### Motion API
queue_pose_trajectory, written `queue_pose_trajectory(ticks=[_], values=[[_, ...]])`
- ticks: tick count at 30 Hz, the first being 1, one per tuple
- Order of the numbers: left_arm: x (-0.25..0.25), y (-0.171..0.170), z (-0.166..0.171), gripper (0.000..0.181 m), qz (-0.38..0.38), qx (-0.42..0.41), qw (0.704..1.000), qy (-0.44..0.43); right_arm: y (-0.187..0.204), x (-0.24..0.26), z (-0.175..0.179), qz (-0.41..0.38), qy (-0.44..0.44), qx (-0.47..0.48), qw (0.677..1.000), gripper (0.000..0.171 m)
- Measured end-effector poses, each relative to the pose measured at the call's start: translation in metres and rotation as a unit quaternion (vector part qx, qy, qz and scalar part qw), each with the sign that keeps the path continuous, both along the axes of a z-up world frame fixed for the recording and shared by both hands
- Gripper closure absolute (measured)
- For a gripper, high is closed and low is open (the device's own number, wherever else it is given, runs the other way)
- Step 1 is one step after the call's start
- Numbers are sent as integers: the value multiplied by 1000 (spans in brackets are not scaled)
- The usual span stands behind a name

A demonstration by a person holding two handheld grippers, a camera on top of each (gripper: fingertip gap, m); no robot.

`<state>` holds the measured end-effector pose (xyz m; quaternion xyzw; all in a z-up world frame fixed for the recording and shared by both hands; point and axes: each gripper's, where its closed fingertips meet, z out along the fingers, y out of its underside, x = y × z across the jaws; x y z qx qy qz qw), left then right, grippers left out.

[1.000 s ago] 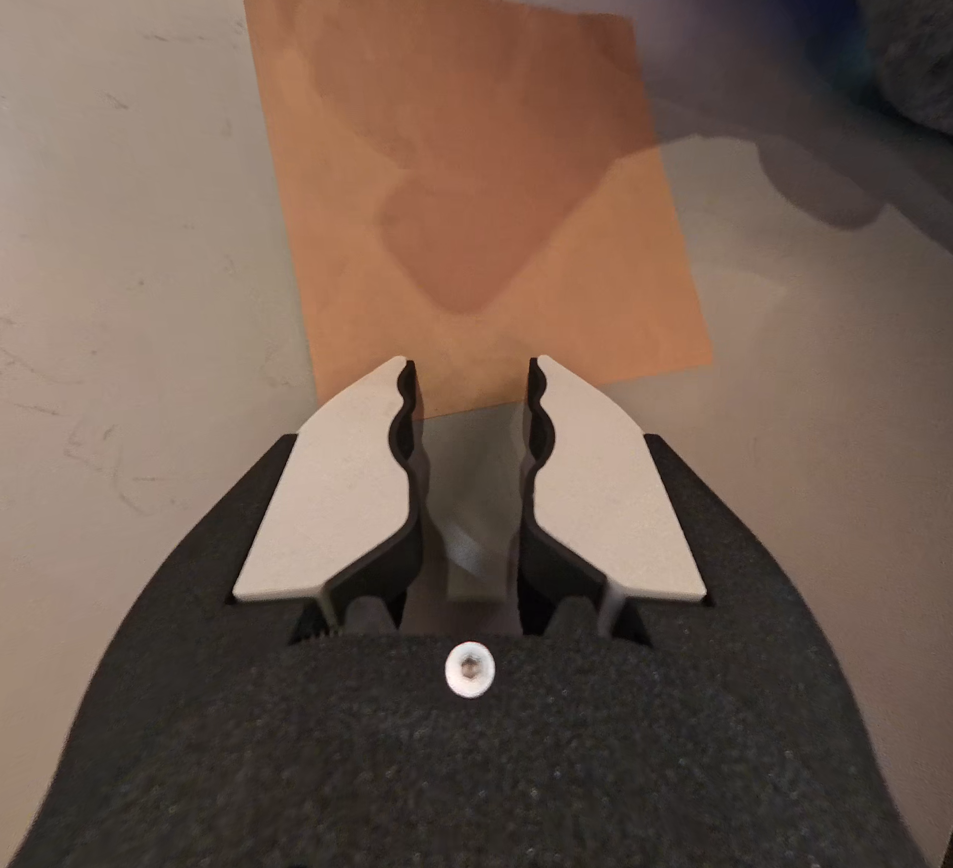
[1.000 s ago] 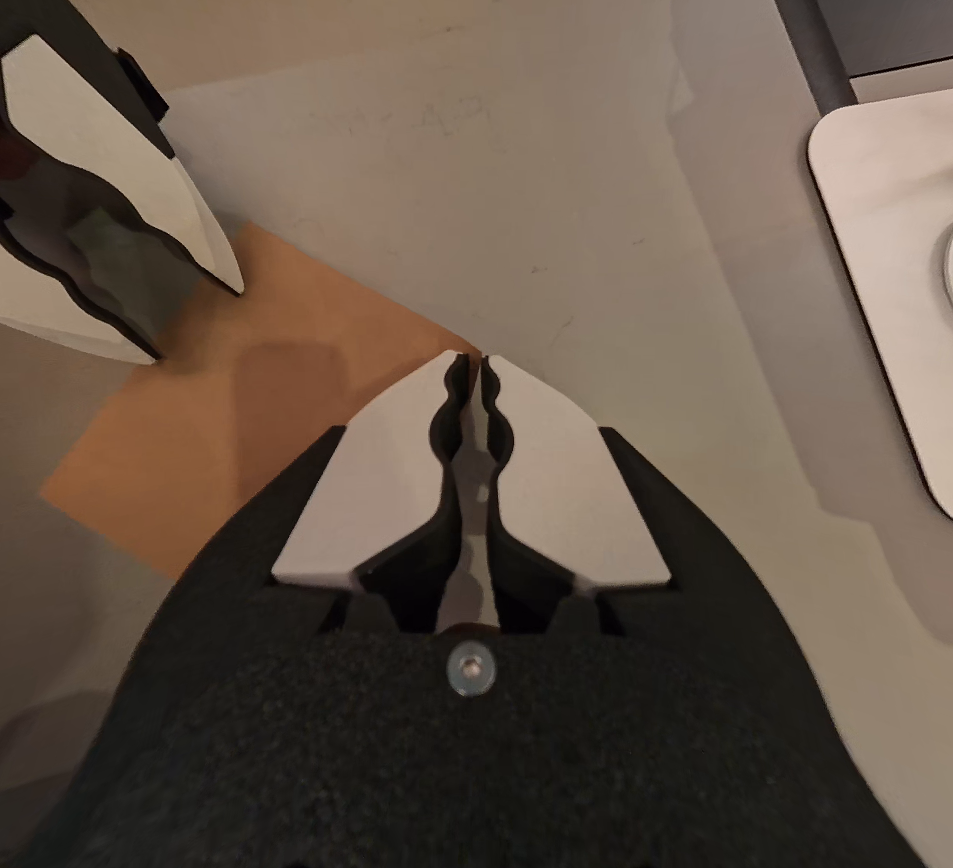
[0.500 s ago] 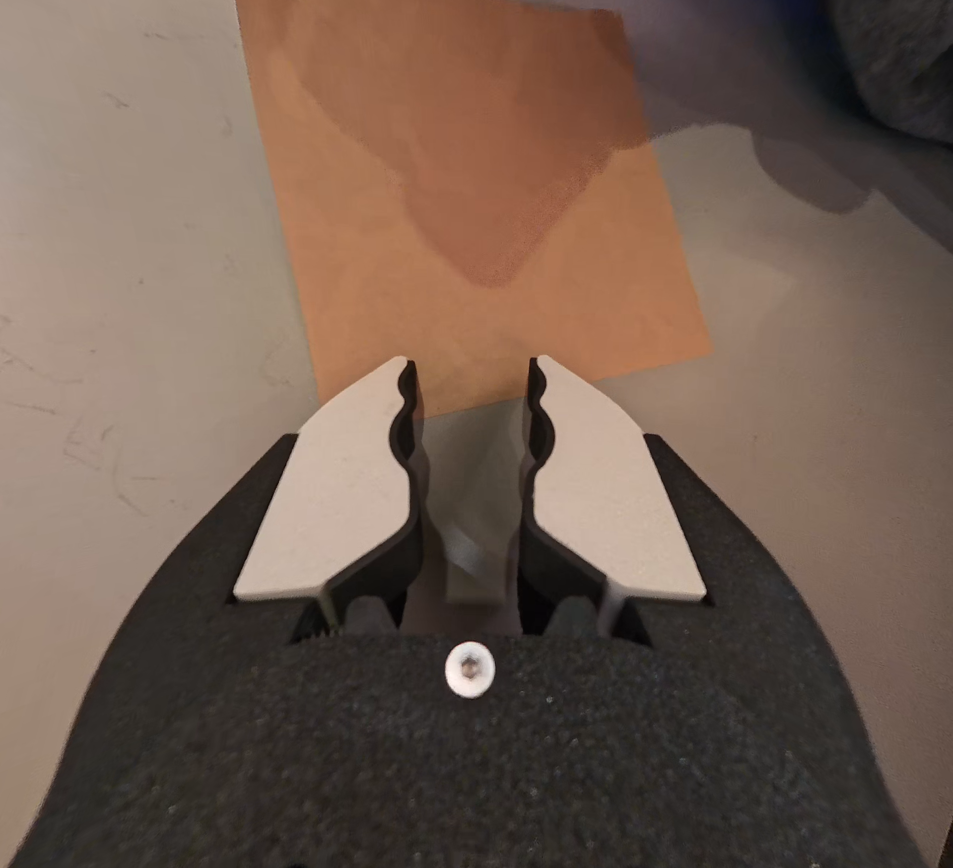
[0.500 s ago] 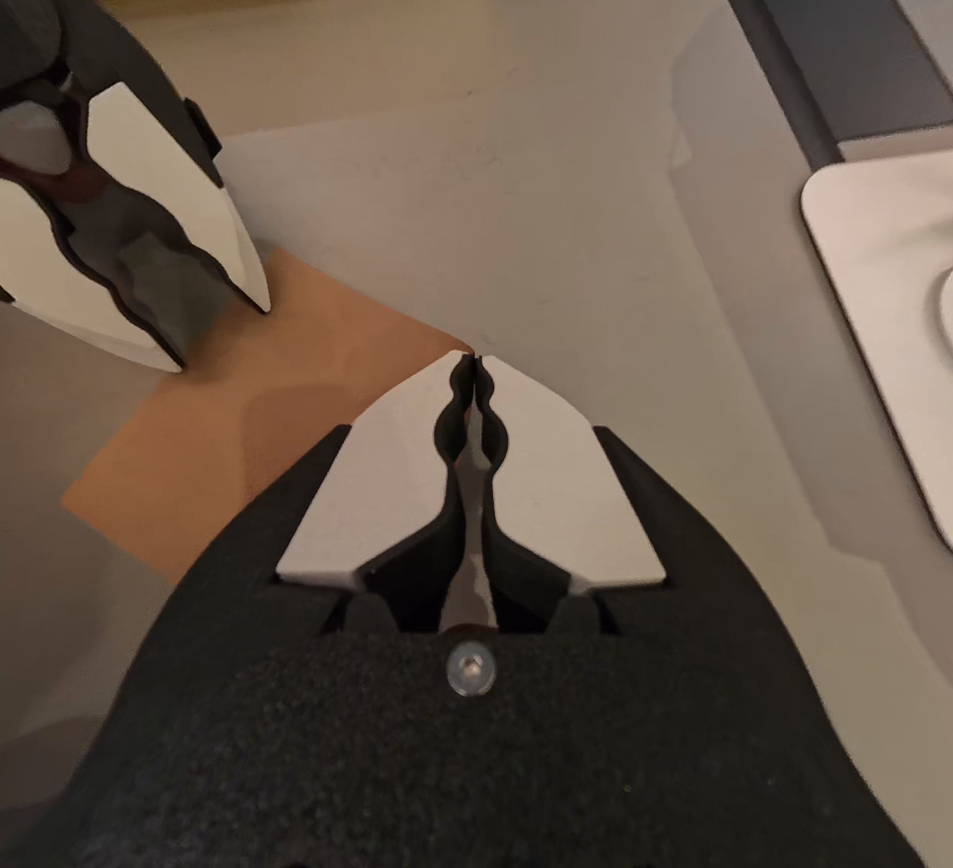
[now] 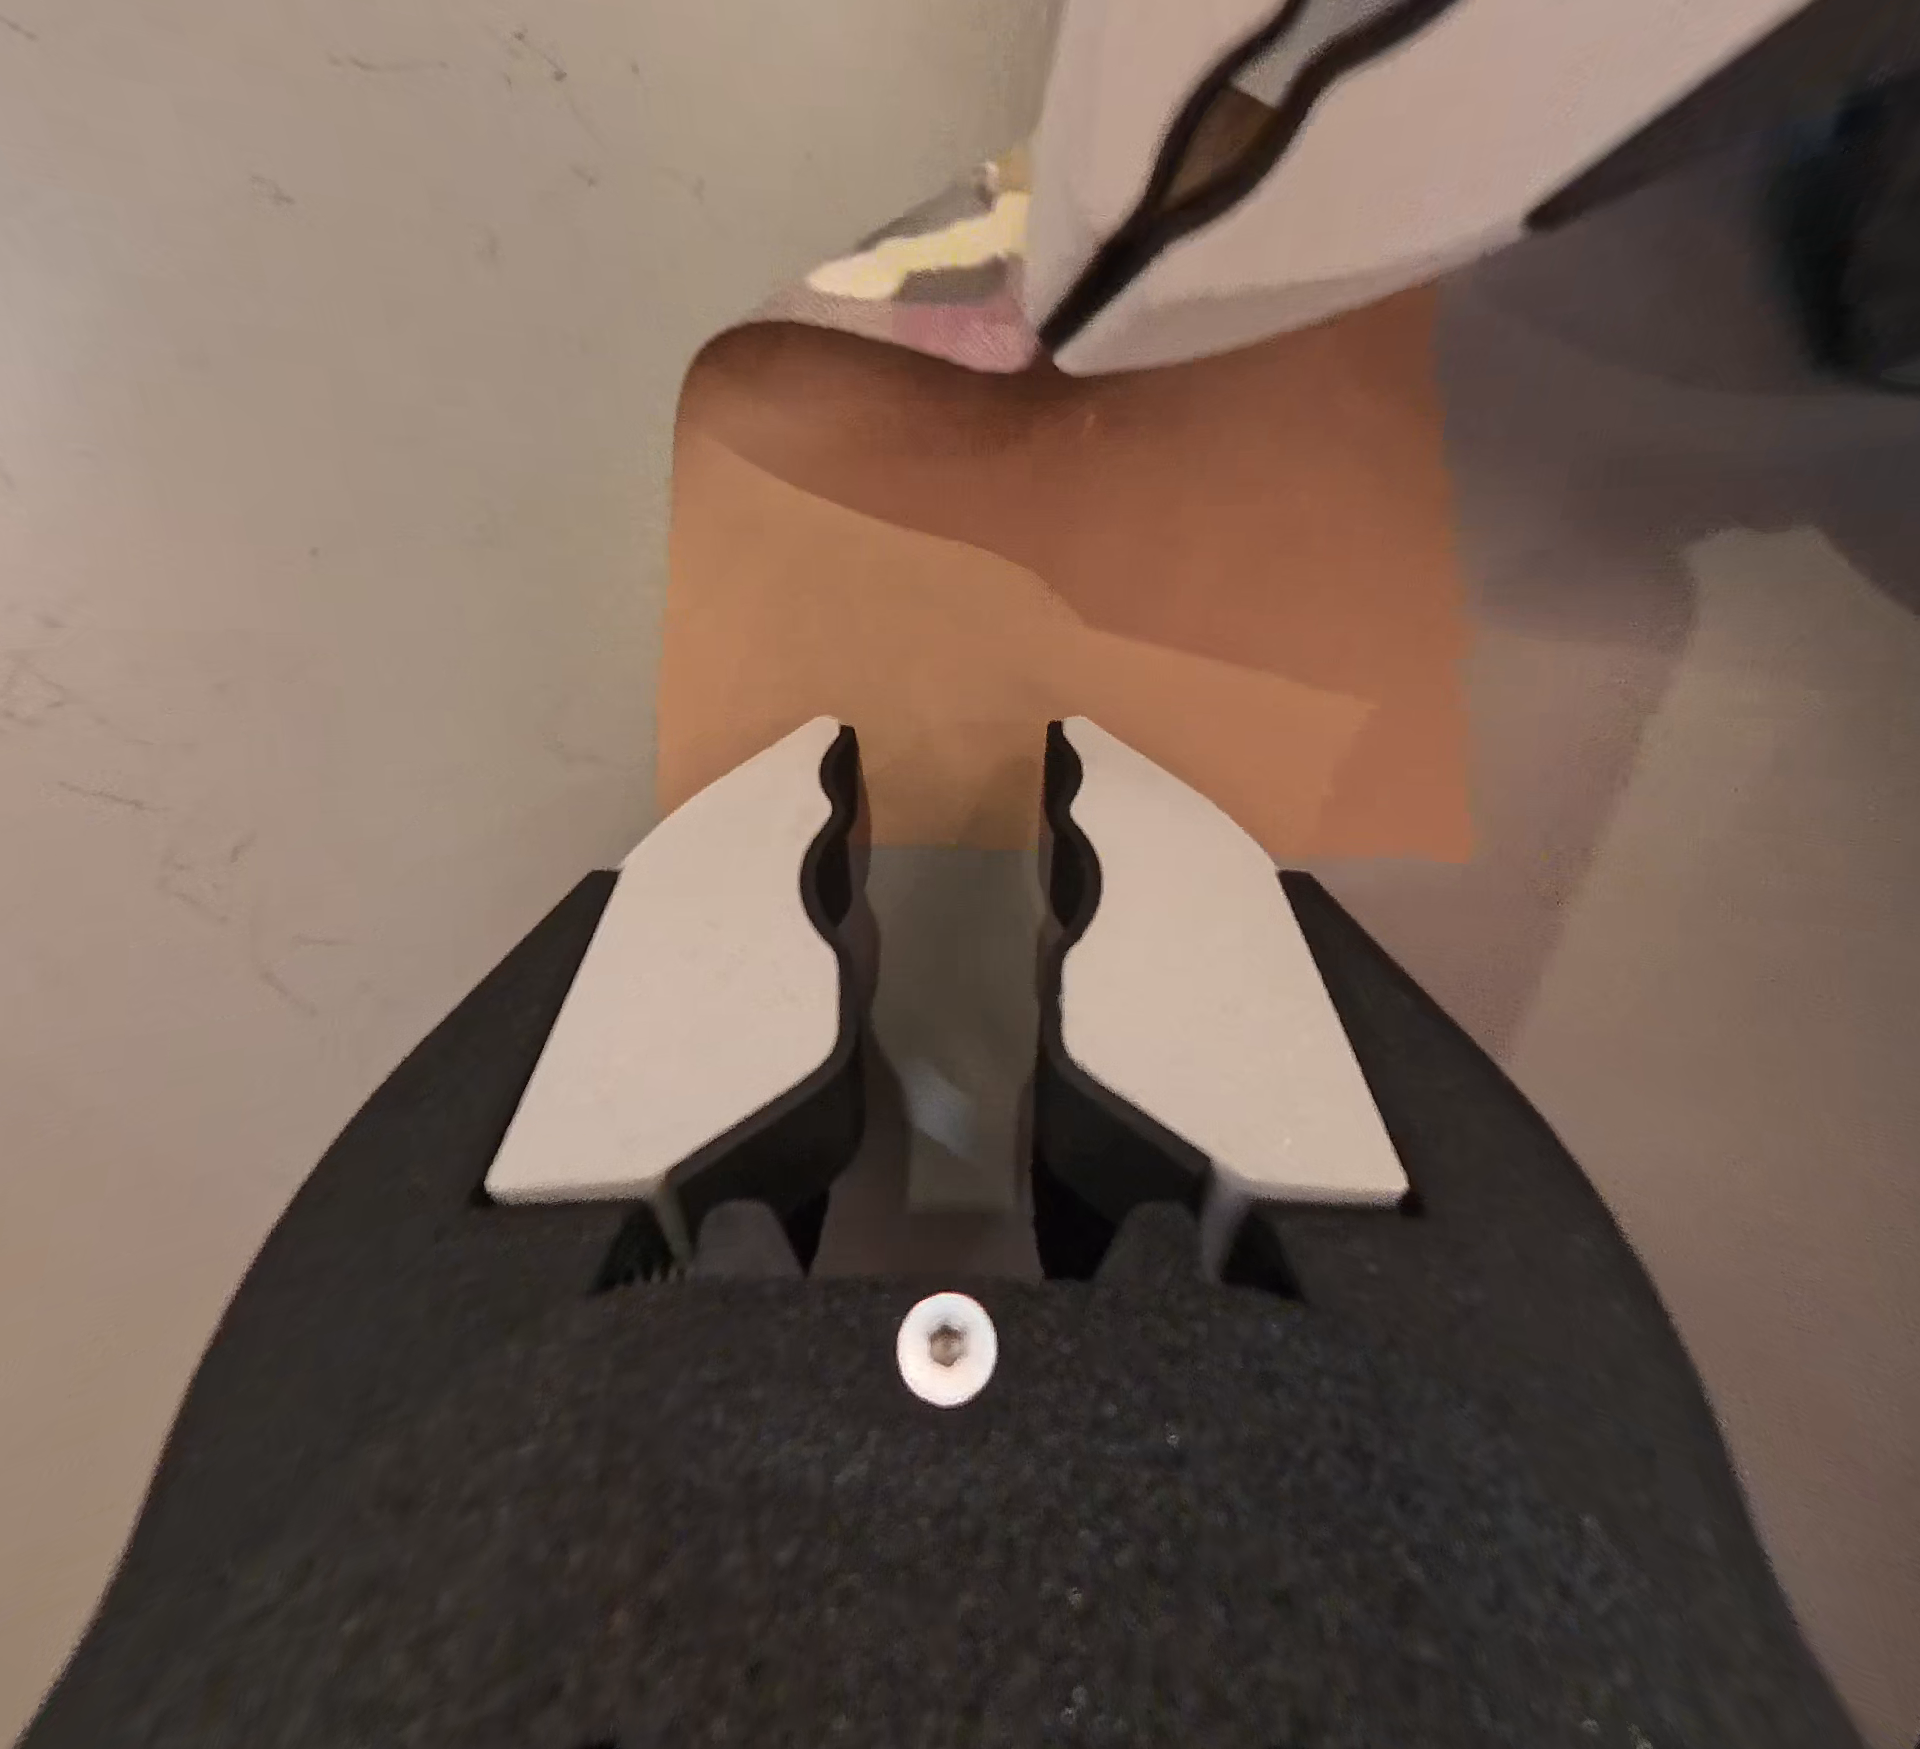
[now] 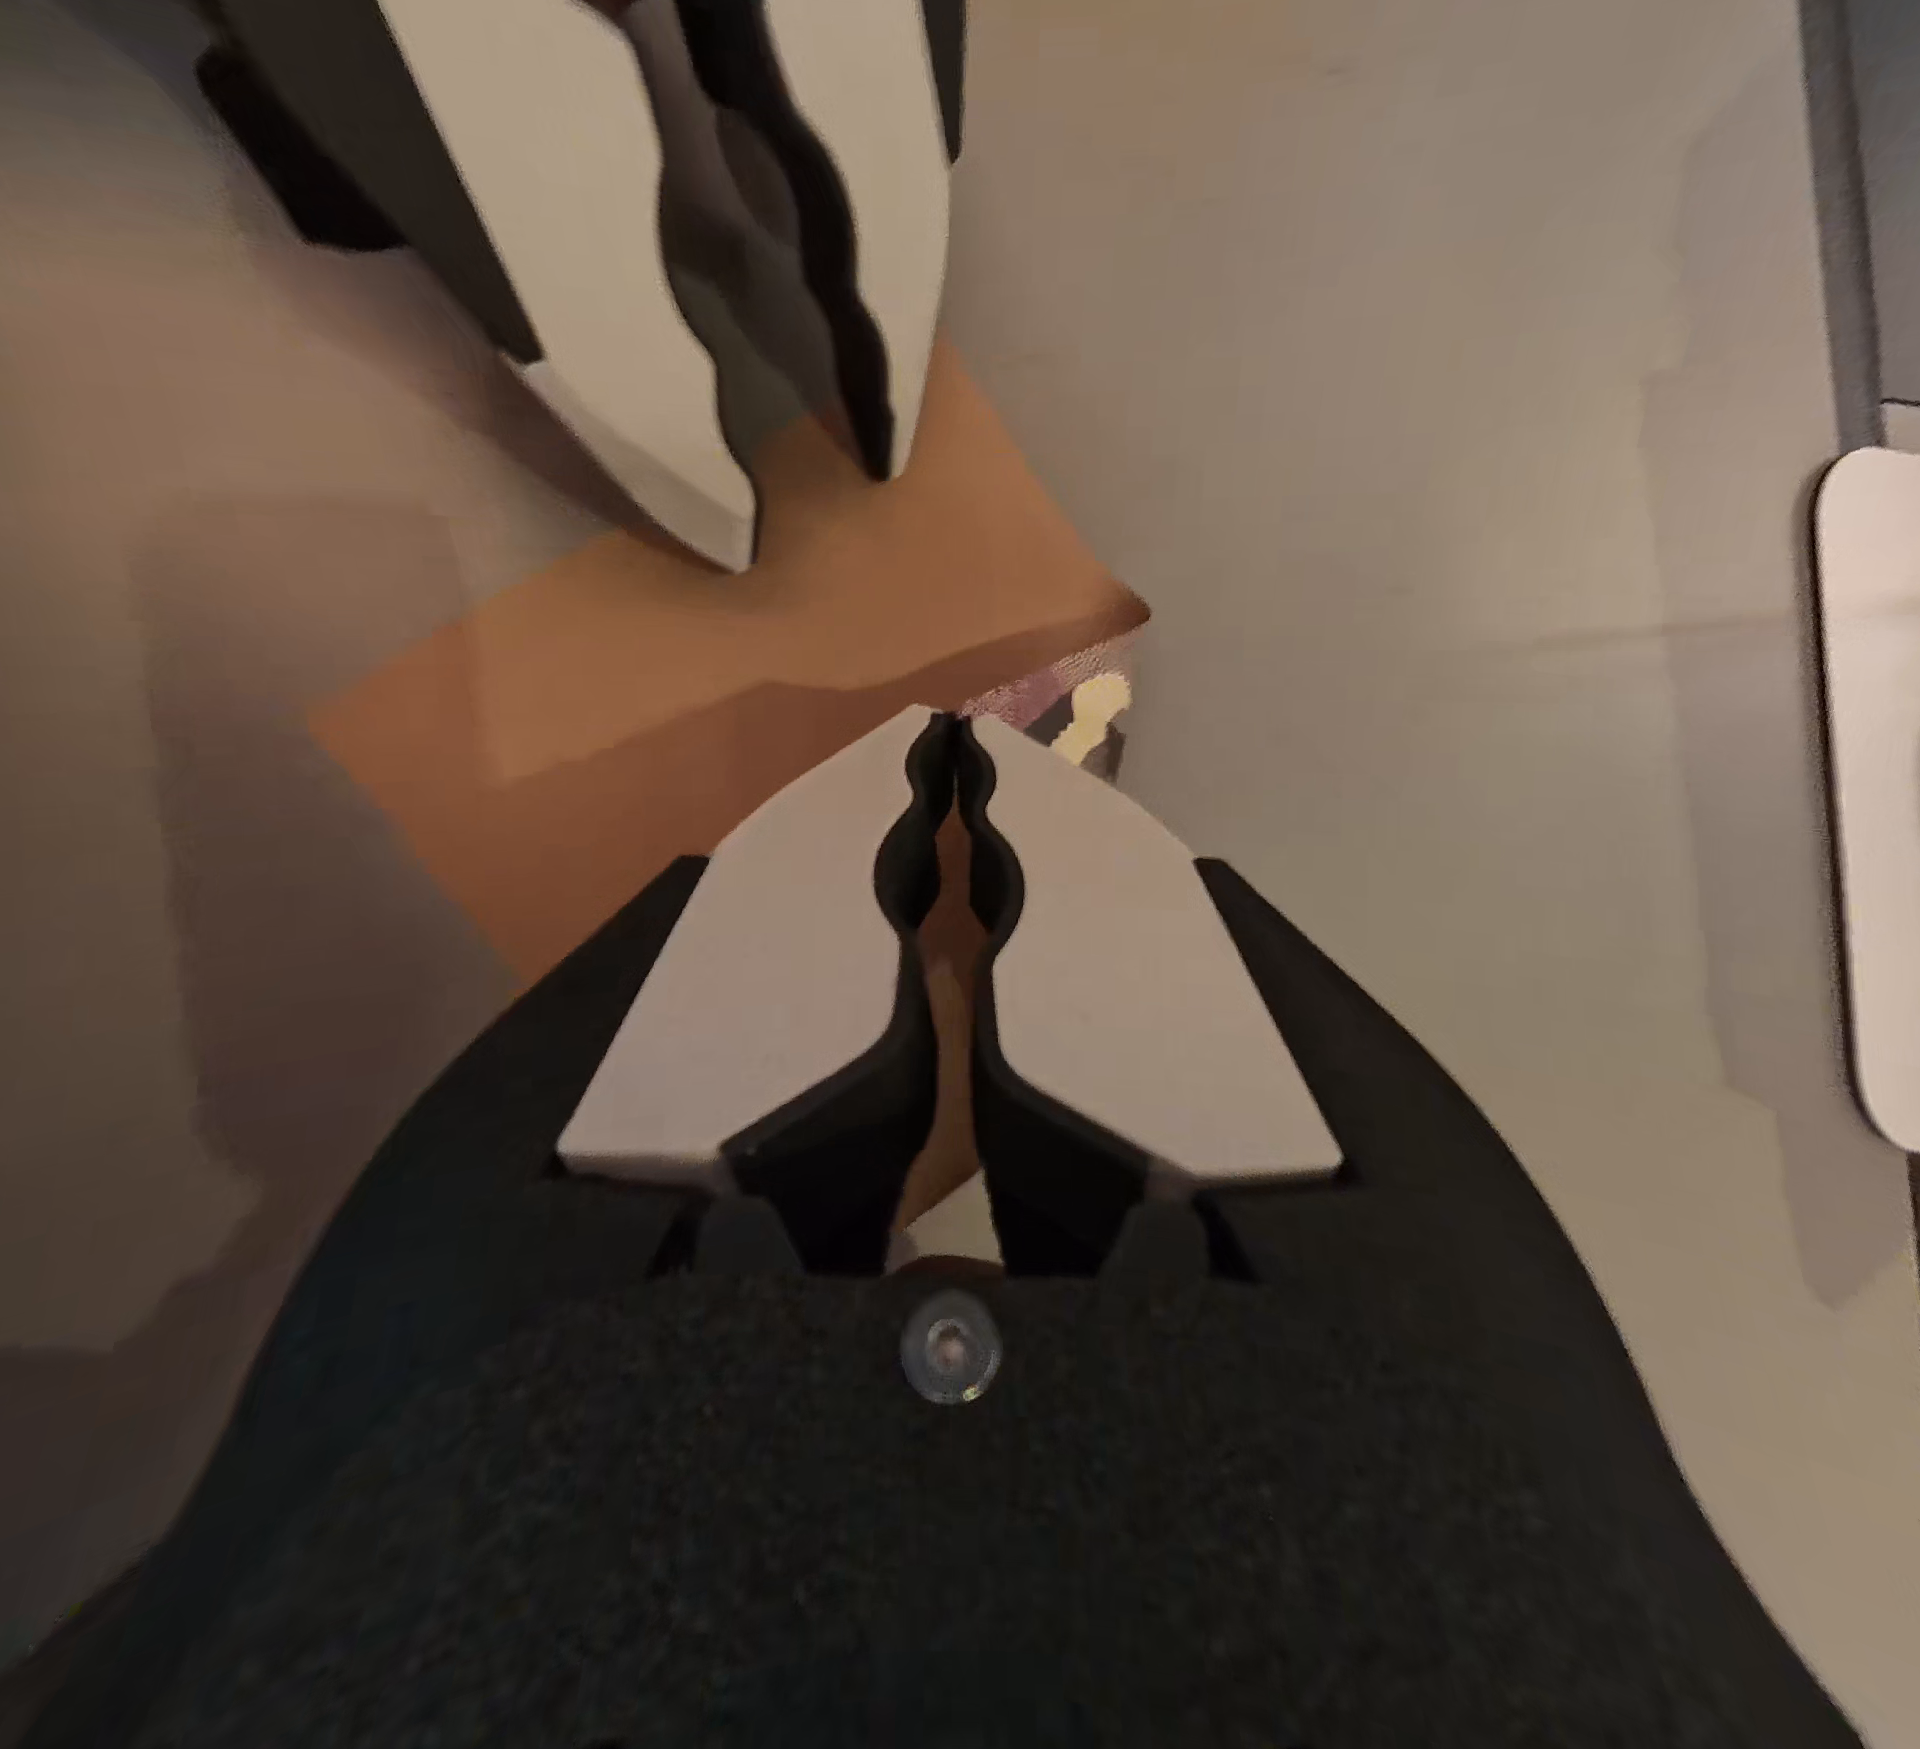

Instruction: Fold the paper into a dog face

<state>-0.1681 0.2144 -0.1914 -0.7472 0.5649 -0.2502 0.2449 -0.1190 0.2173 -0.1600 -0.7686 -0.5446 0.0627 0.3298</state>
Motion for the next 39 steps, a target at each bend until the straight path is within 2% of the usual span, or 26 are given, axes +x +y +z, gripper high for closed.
queue_pose_trajectory(ticks=[7,12,16,22,28,31,34,39], values=[[0,0,-1,147,2,16,1000,10,-17,3,-33,-21,-52,-40,998,171],[1,-2,-1,144,2,18,1000,10,-15,3,-35,-34,-43,-60,997,171],[1,-4,-1,144,-5,20,1000,10,-9,8,-35,-27,-82,-25,996,171],[1,-3,-2,145,-14,37,999,18,12,13,-35,-30,-88,-7,996,171],[0,3,-1,157,0,27,1000,8,26,11,-31,-35,-64,-16,997,171],[-1,6,-2,163,10,33,999,7,17,2,-22,-29,-29,-19,999,171],[-2,11,-2,174,21,49,998,12,4,4,-23,-29,-32,-31,999,171],[-2,13,-2,177,25,61,998,17,-19,2,-25,-34,-28,-46,998,171]])
